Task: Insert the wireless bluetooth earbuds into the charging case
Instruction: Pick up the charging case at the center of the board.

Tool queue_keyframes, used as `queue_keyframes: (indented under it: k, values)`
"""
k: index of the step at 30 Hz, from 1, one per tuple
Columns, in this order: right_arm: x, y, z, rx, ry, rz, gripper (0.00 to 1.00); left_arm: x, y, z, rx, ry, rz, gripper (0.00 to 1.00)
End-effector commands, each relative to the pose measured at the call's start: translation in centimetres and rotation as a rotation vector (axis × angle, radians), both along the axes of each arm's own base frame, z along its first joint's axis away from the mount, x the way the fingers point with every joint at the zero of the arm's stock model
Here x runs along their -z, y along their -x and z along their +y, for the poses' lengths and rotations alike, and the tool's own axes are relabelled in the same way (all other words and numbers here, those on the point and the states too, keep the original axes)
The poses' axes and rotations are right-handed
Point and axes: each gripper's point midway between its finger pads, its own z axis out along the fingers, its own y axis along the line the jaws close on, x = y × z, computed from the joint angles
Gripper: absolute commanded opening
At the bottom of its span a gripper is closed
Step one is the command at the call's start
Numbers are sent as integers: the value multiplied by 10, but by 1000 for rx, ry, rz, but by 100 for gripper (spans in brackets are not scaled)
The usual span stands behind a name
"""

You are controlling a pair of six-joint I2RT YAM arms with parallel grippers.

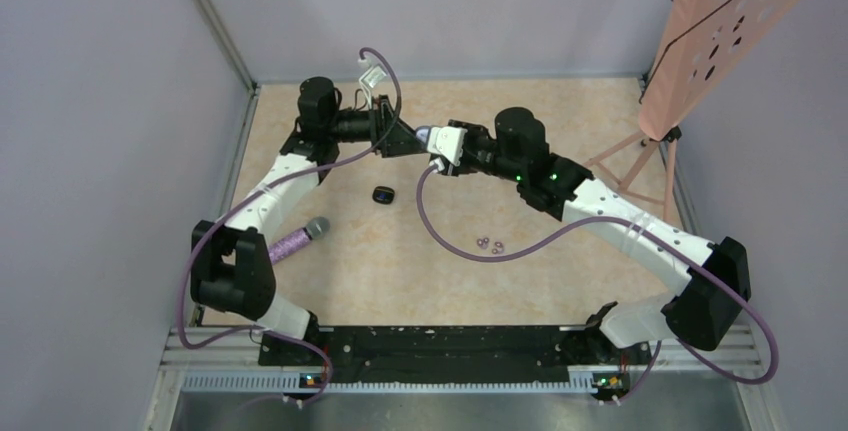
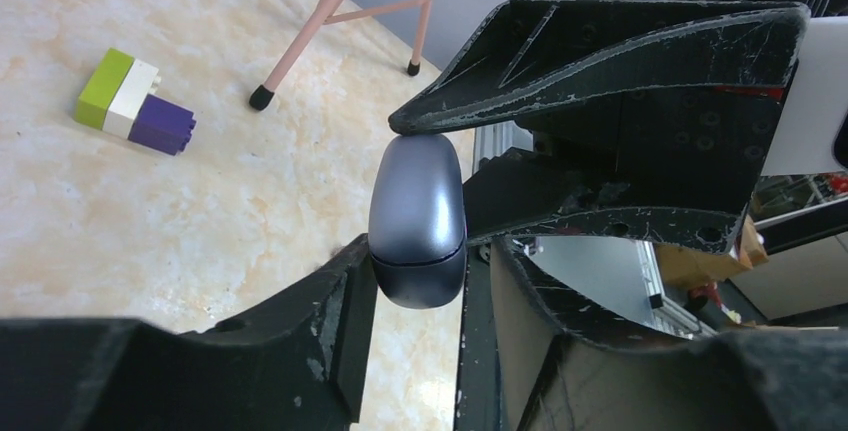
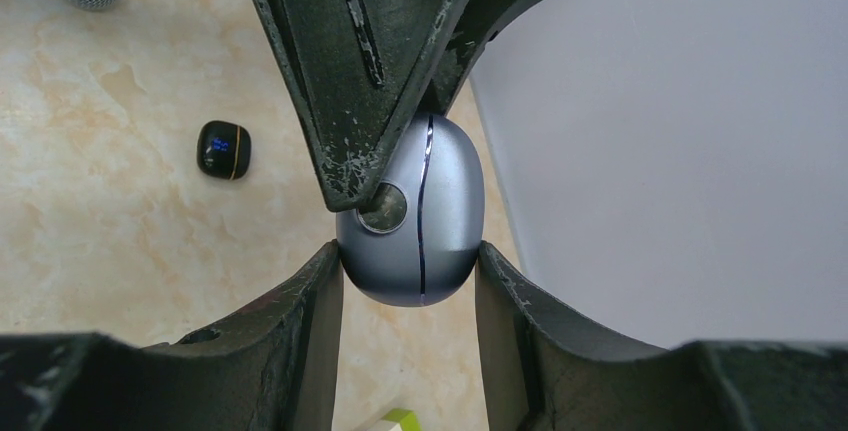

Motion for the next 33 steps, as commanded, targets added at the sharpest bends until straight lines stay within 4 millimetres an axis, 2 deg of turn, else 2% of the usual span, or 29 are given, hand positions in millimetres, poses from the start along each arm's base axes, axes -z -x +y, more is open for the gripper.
queue_keyframes:
  k: [1, 3, 7, 10, 13, 16, 19, 23, 29, 33]
  values:
    - [-29, 5, 5, -12, -75, -50, 35, -20, -2, -4, 41, 38, -85, 47]
    - [-29, 6, 7, -17, -73, -52, 35, -21, -2, -5, 45, 45, -88, 42]
    - [-26, 6, 7, -19, -67, -53, 36, -22, -4, -6, 54, 51, -91, 15]
    - [-23, 6, 6, -5, -64, -22, 48, -20, -3, -6, 79, 54, -95, 1]
    - [-10, 19, 0, -34, -12, 140, 66, -20, 1, -6, 108, 58, -112, 0]
    - [-12, 28, -13, -61, -15, 341, 72, -17, 5, -5, 135, 62, -160, 0]
    - [-24, 31, -20, -64, -55, 490, 73, -15, 11, -4, 159, 64, -245, 0]
    - [-34, 33, -14, -90, -108, 586, 74, -15, 16, -2, 175, 57, -398, 0]
    - [-32, 32, 1, -108, -167, 689, 73, -8, 27, -4, 193, -8, -545, 0]
    - [-27, 31, 4, -104, -173, 713, 73, -7, 36, -3, 202, -37, -604, 0]
